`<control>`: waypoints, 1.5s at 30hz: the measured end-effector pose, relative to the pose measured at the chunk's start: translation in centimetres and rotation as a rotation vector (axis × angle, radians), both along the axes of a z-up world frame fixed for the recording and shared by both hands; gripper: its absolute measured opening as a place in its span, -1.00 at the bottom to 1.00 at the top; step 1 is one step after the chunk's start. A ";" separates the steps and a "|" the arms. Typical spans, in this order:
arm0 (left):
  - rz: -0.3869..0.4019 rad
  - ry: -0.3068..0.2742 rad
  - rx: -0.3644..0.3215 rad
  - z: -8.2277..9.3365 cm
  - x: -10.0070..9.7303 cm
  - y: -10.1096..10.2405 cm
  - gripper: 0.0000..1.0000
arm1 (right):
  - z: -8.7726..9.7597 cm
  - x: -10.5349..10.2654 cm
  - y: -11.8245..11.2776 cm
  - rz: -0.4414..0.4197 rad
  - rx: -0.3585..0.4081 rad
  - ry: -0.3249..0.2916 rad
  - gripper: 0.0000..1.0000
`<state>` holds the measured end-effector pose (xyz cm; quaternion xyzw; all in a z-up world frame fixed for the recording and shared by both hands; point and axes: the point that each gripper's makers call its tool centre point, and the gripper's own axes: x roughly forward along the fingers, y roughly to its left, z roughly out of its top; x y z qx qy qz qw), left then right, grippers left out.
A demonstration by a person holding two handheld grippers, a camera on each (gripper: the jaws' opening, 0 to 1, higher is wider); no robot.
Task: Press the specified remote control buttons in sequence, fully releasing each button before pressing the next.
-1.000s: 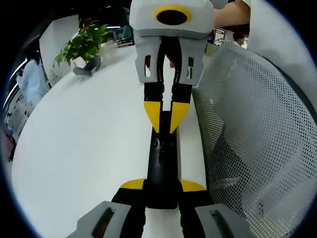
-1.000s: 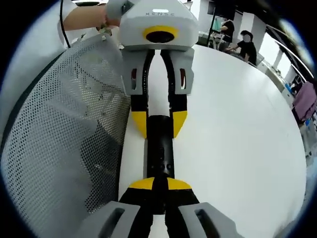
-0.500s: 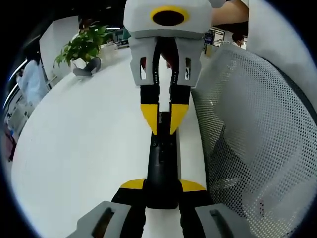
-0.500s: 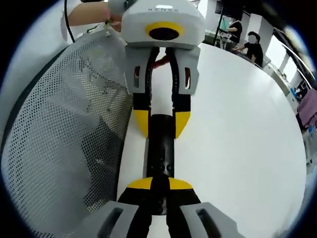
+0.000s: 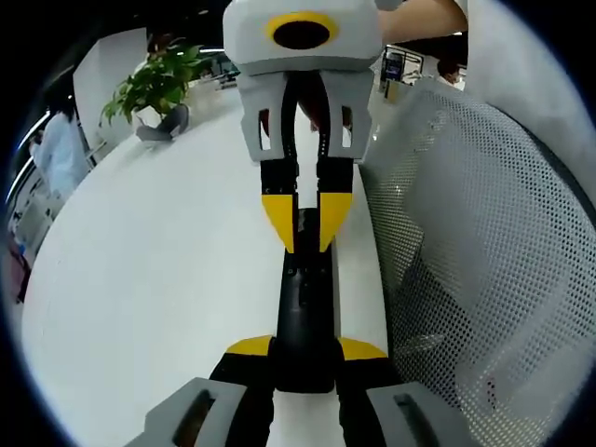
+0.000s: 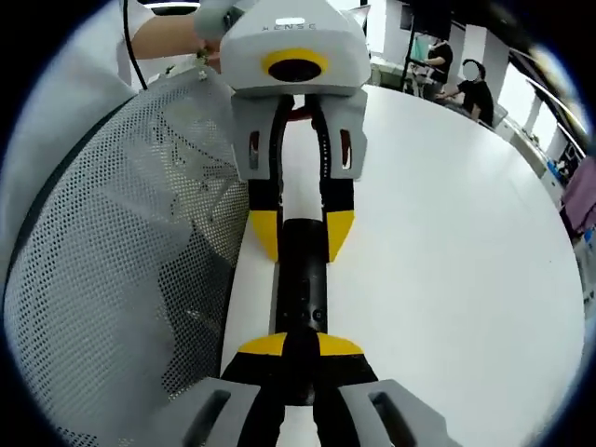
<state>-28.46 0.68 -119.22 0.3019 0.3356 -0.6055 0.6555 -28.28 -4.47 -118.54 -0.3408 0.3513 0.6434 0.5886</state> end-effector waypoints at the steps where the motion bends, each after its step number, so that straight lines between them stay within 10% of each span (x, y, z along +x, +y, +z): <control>1: -0.001 0.000 0.001 0.0 0.0 0.0 -0.52 | 0.1 -0.2 0.1 0.020 -0.003 -0.029 -0.88; 17: 0.004 0.000 0.018 0.0 0.1 0.1 -0.52 | -0.3 0.3 -0.3 -0.058 -0.152 -0.040 -0.86; 30: 0.014 0.002 0.025 0.0 0.2 0.2 -0.52 | 0.0 0.5 -0.7 -0.177 -0.018 0.001 -0.86; 45: 0.012 -0.001 0.039 -0.1 0.3 0.0 -0.52 | -0.3 0.5 -1.1 -0.127 -0.116 -0.072 -0.89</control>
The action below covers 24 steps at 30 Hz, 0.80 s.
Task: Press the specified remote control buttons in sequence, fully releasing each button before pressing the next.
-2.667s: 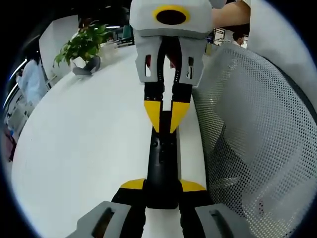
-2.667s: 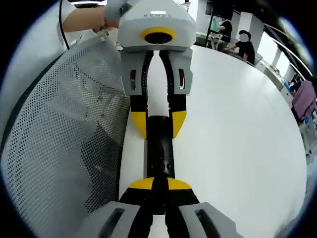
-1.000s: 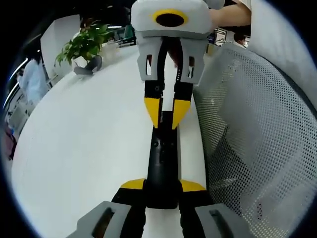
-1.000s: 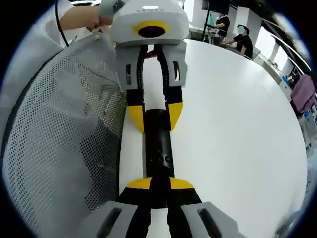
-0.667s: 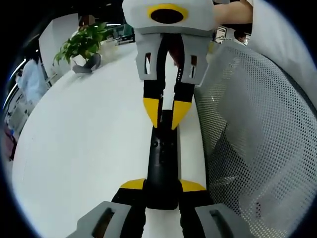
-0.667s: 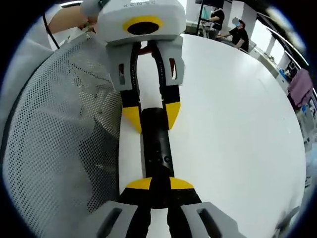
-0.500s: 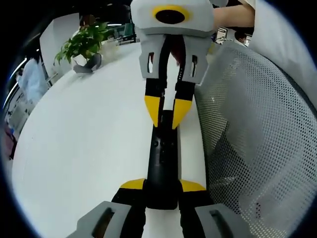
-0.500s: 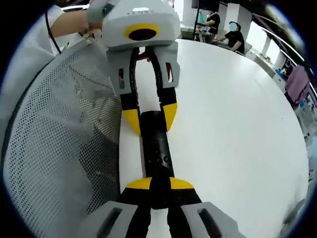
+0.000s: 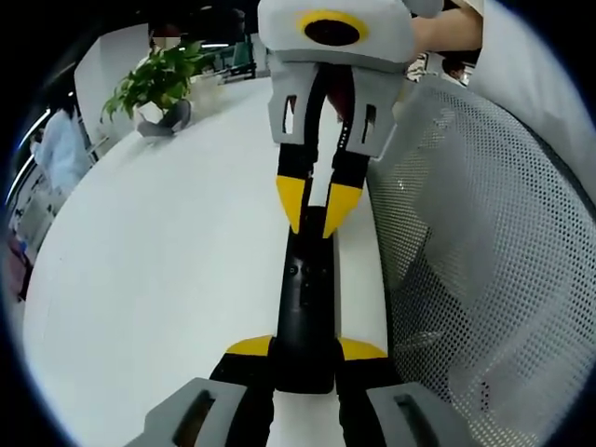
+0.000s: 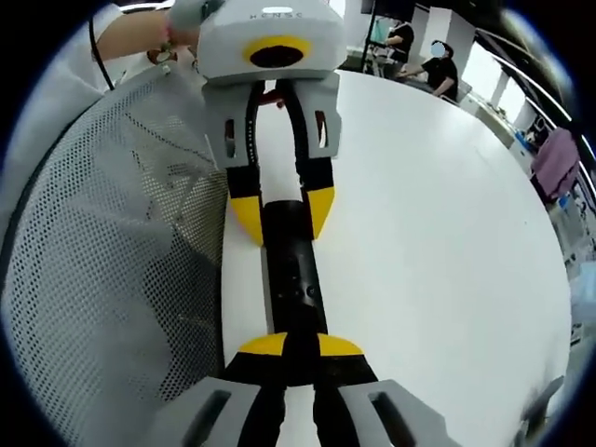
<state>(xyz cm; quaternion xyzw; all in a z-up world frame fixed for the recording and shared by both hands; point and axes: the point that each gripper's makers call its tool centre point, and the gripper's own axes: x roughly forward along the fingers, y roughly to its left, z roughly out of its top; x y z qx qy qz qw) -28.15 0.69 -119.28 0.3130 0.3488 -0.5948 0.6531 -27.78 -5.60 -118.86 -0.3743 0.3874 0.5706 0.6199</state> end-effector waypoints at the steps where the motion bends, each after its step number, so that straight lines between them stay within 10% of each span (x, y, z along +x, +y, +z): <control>1: -0.001 0.000 0.001 0.0 0.0 0.0 -0.52 | 0.0 0.0 0.0 -0.019 -0.007 0.010 -0.89; 24: 0.023 0.002 -0.010 0.0 -0.1 0.0 -0.52 | 0.5 -0.5 -0.4 0.022 0.051 -0.073 -1.00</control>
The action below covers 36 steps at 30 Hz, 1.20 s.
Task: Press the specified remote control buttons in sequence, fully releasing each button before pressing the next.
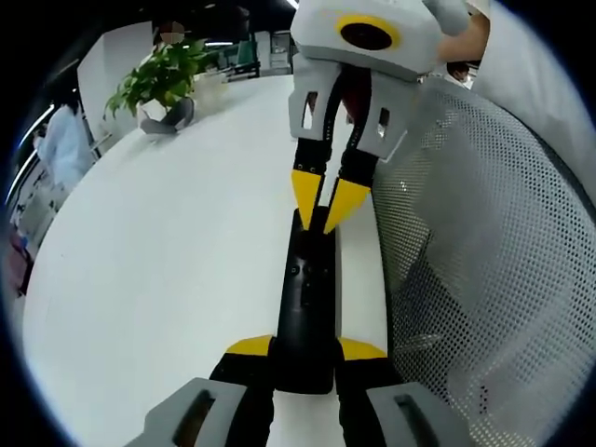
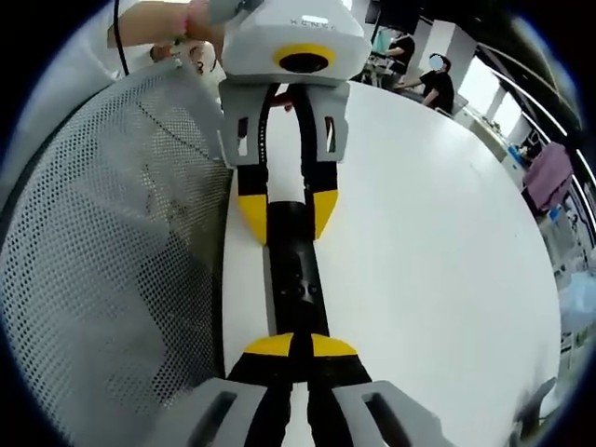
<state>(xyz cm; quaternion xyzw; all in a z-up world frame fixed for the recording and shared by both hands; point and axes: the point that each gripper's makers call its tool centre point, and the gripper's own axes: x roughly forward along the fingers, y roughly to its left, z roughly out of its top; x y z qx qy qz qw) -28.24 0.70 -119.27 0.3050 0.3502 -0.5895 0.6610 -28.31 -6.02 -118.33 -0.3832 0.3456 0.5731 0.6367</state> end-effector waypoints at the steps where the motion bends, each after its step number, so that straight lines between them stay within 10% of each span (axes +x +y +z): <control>1: 0.001 -0.001 -0.001 0.0 0.0 0.0 -0.52 | 0.1 0.0 0.0 0.001 0.002 0.003 -1.00; 16: -0.003 -0.002 -0.005 0.0 0.0 0.1 -0.52 | -0.4 0.4 0.4 0.077 -0.049 0.010 -1.00; 22: -0.001 -0.002 -0.011 0.0 0.1 0.1 -0.52 | 0.0 0.7 0.5 -0.096 0.086 0.117 -1.00; 36: -0.002 -0.001 -0.013 0.0 0.1 0.1 -0.52 | -0.5 0.5 1.7 0.034 -0.007 0.011 -1.00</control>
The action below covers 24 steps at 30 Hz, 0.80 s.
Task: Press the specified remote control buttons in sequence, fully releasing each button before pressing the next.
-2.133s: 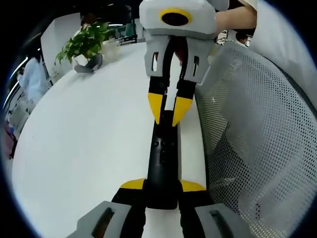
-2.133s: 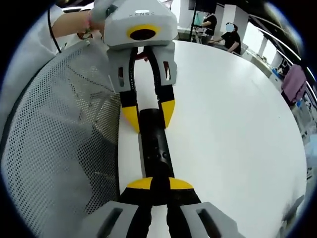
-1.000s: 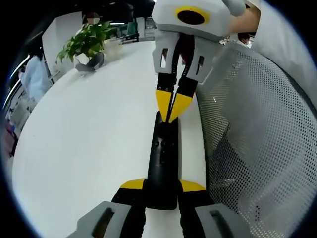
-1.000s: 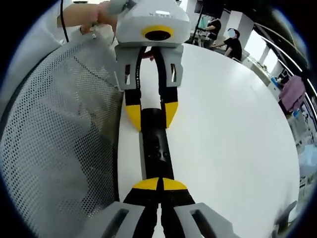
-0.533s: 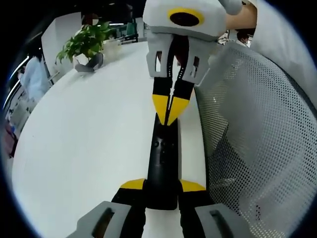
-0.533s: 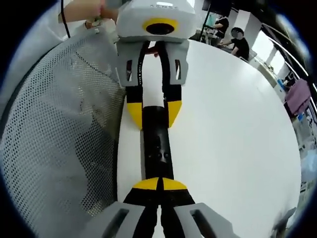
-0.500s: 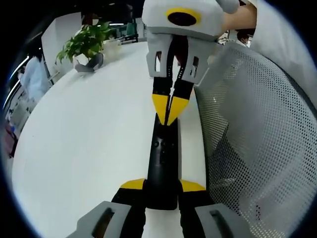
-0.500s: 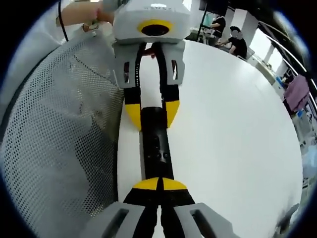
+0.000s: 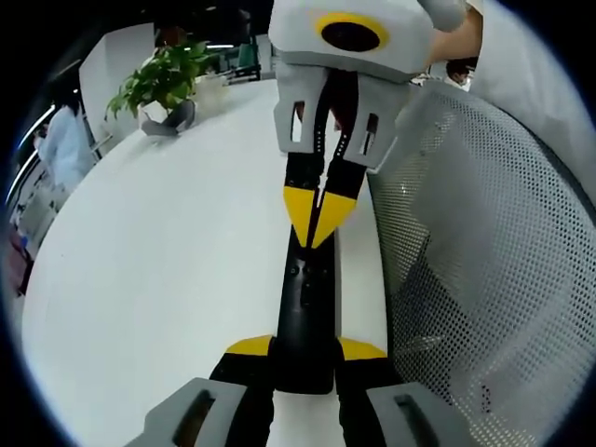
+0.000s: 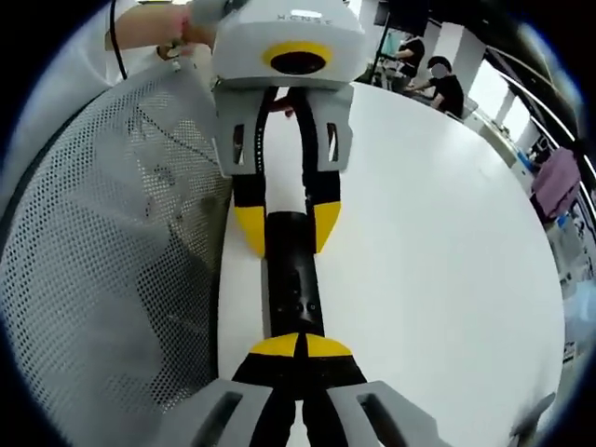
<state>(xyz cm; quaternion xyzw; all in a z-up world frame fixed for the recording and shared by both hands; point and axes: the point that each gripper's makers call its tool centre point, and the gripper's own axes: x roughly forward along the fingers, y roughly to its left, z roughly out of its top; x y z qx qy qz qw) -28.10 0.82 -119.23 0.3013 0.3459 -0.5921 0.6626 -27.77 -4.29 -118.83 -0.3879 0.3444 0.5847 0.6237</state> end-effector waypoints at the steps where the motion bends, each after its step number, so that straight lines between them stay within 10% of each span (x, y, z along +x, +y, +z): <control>1: 0.000 0.000 -0.001 0.0 0.0 0.0 -0.52 | 0.1 0.0 -0.1 -0.007 0.002 0.002 -1.00; 14: 0.005 0.000 -0.014 0.0 0.0 0.0 -0.52 | 1.1 -0.1 1.0 -0.065 0.144 0.078 -1.00; 24: 0.004 -0.001 -0.012 0.0 -0.1 0.0 -0.52 | 0.2 -0.3 0.9 0.000 0.016 -0.018 -1.00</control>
